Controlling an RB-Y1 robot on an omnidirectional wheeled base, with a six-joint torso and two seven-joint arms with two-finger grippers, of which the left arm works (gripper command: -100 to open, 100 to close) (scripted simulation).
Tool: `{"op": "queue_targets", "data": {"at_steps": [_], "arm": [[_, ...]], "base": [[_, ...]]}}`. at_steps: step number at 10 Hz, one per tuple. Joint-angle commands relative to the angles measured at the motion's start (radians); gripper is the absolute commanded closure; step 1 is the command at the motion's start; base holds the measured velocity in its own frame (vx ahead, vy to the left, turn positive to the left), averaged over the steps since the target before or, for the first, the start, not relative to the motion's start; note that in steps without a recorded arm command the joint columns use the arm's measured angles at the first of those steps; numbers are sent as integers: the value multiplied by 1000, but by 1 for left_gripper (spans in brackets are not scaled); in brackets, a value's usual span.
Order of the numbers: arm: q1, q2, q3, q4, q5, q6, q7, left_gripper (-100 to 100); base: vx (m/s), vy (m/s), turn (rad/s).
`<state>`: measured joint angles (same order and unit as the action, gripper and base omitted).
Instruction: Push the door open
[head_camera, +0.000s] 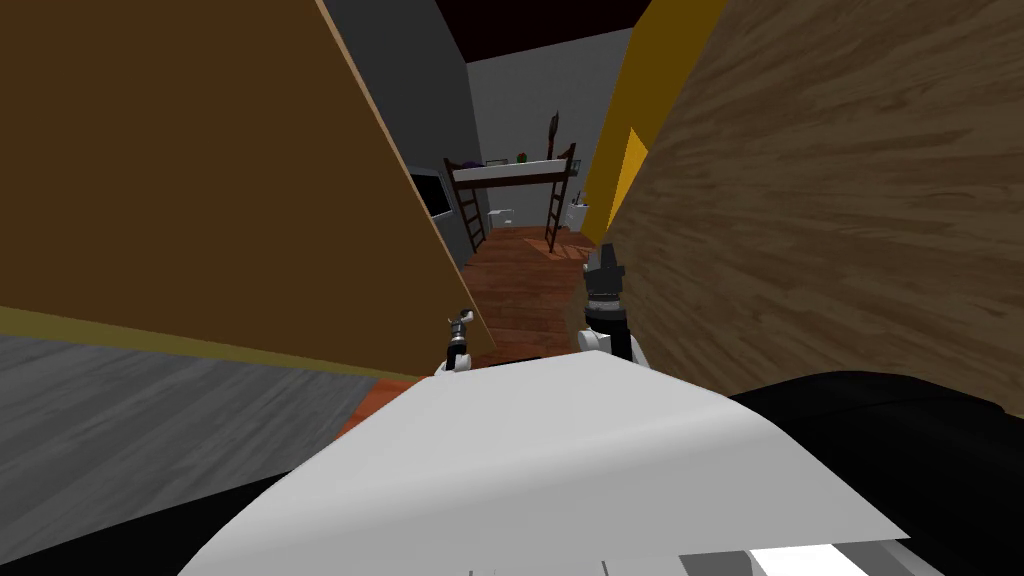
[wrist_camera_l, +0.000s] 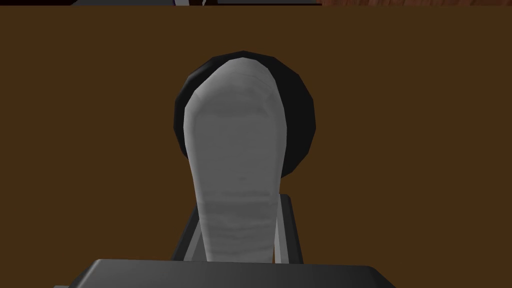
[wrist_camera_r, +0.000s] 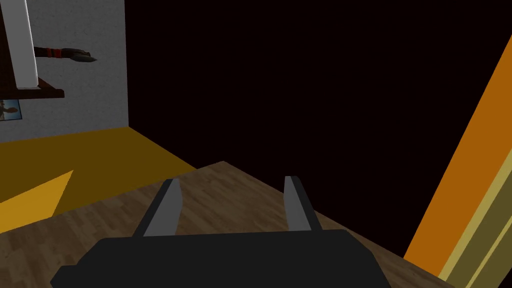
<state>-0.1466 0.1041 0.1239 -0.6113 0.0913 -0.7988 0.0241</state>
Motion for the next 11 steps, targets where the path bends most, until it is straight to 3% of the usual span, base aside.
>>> {"op": "queue_targets", "data": {"at_steps": [1,7,8,11], "arm": [[5,5,23,-16,11,4,-10,100],[5,5,77,-8,39,4,-32,100],[10,6,75,-6,37,6,-32,100],[12,13,108,-7,56,5,-44,100]], "base": [[198,-96,50],[179,-82,63],[86,-30,41],[186,-36,50]]}}
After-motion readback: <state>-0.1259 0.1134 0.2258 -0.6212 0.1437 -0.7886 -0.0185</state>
